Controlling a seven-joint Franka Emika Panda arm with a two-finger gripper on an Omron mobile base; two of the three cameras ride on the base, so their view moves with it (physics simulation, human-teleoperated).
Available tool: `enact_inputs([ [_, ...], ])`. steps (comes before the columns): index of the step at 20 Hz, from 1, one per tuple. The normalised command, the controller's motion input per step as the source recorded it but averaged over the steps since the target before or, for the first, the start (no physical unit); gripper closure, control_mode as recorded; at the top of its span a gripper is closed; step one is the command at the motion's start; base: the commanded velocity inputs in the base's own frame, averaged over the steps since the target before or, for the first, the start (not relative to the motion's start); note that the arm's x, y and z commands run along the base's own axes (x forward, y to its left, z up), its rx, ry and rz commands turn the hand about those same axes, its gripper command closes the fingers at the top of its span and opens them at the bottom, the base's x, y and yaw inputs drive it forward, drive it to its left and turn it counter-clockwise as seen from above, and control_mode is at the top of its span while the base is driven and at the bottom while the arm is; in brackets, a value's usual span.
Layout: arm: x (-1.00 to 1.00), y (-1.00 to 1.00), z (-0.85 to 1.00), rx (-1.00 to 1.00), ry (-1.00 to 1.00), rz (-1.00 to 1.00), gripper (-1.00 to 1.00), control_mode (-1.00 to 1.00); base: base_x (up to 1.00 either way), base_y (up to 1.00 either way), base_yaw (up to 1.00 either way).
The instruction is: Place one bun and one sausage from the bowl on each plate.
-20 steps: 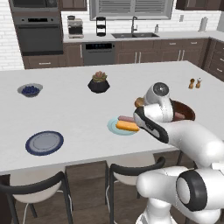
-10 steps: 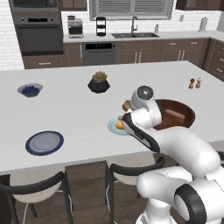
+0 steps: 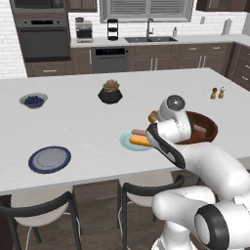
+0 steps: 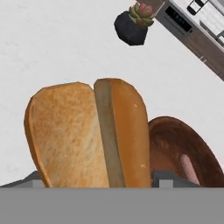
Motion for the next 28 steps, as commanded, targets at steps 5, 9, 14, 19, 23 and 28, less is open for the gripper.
enact_inputs([
  [5, 0.0, 0.0, 0.0, 0.0, 0.0, 0.0, 1.0, -1.0, 0.0, 0.0, 0.0],
  [9, -0.06, 0.0, 0.0, 0.0, 0.0, 0.0, 1.0, 1.0, -0.03, 0.6, 0.0],
  [14, 0.0, 0.0, 0.0, 0.0, 0.0, 0.0, 1.0, 1.0, 0.05, 1.0, -0.07],
  [19, 0.0, 0.0, 0.0, 0.0, 0.0, 0.0, 1.0, 1.0, 0.33, 1.0, -0.11],
  [23, 0.0, 0.0, 0.0, 0.0, 0.0, 0.0, 1.0, 1.0, 0.23, 0.99, -0.09],
  [28, 0.1, 0.09, -0.27, 0.04, 0.15, -0.02, 1.0, -1.0, 0.03, 0.16, -0.01],
])
